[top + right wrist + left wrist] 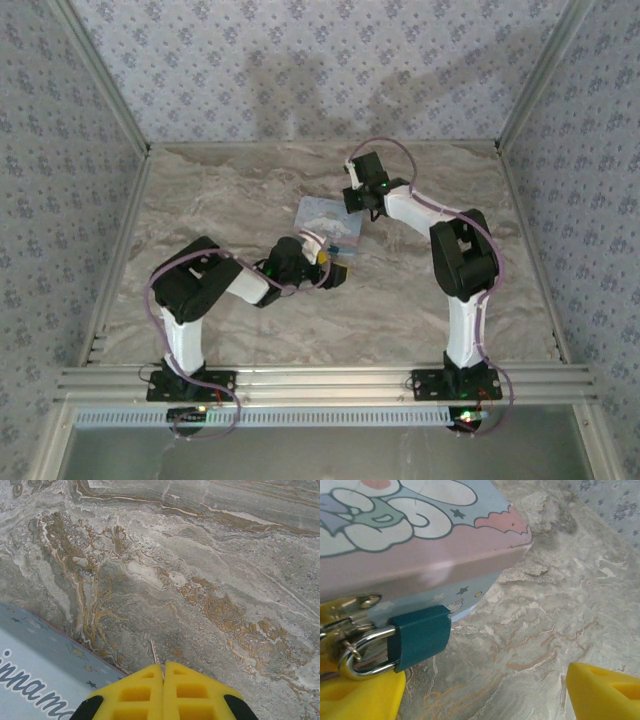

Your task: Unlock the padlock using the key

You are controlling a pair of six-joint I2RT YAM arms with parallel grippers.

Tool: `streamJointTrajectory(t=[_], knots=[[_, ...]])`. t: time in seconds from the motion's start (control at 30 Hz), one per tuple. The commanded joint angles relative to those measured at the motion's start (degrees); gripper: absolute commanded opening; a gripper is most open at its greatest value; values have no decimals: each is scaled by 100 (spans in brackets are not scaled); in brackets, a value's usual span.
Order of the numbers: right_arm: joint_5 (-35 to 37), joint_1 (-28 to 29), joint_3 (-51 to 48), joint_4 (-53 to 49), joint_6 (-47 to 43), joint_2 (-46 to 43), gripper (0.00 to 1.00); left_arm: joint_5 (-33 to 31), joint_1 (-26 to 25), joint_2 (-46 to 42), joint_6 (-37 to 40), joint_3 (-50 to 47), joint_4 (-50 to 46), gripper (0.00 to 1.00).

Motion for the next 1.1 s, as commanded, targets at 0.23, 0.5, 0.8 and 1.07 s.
streamJointTrajectory(t=[0.23,0.5,0.8,1.07], knots=[[68,49,-178,-2,-67,-2,0,860,387,277,-1059,41,1088,84],[80,52,-173,-12,-74,-2,0,758,510,138,-1186,-18,787,81],[60,56,-226,9,-58,-27,0,732,686,4,-1390,-144,566,81],[55,66,-243,31,-41,-37,0,544,650,37,-1248,-130,423,87]])
